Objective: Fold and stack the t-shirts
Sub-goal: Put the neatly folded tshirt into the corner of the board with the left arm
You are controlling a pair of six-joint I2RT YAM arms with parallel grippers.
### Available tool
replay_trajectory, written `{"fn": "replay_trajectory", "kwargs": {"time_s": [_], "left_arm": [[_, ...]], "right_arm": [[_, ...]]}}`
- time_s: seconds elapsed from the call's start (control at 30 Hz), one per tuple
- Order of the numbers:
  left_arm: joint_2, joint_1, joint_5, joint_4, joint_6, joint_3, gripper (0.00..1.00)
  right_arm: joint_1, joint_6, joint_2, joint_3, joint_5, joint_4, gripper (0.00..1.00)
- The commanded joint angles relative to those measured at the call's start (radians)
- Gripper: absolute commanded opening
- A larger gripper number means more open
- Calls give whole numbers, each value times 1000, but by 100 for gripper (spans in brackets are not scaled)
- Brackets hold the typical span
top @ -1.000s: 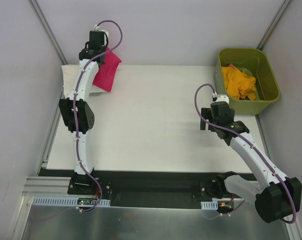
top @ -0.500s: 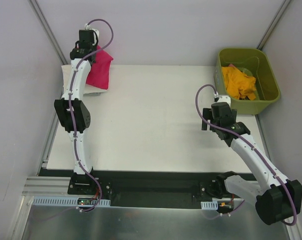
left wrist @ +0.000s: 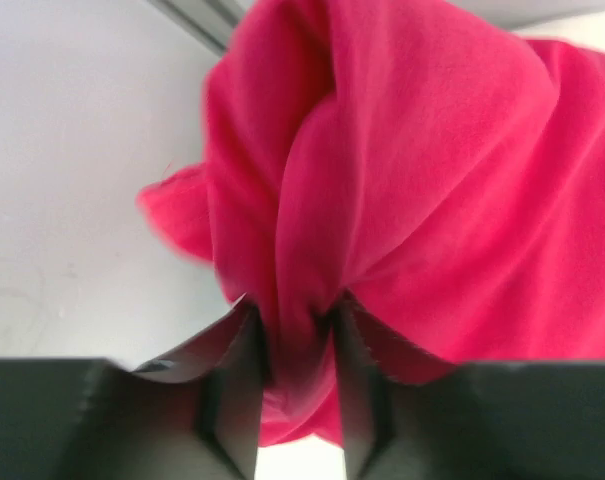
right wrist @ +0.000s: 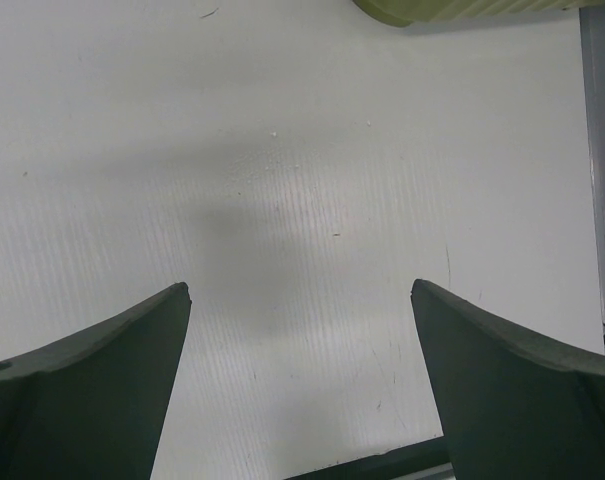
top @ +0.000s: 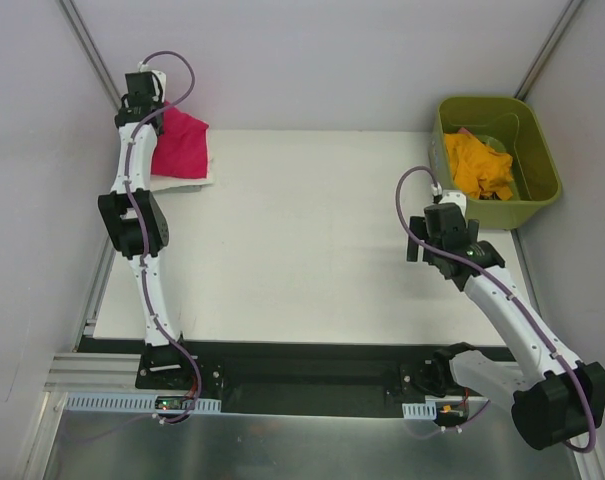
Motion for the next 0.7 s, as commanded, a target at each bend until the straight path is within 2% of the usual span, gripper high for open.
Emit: {"fn": "replay_trajectory", "kwargs": {"time_s": [0.0, 0.03, 0.1, 0.13, 0.17, 0.43, 0.53, 0.67], "left_arm": [[16, 28, -28, 116, 18, 85, 51], [12, 30, -28, 118, 14, 87, 65], [-17, 31, -16, 116, -3, 66, 76], [-28, 34, -11, 118, -9, 58, 84], [-34, 33, -10, 118, -17, 46, 99], [-172, 28, 67, 114, -162, -187, 99], [-243, 27, 157, 108, -245, -281, 99], [-339, 22, 381, 108, -357, -373, 99]], "right_arm": [[0, 26, -33, 66, 18, -49, 96], [0, 26, -37, 69, 12, -57, 96], [0, 28, -52, 74, 8, -65, 96], [0, 49, -60, 74, 1, -68, 96], [0, 54, -67, 75, -2, -69, 96], [0, 43, -153, 65, -63, -60, 96], [0, 37, -168, 54, -113, -55, 96], [1, 35, -155, 66, -155, -63, 96]]}}
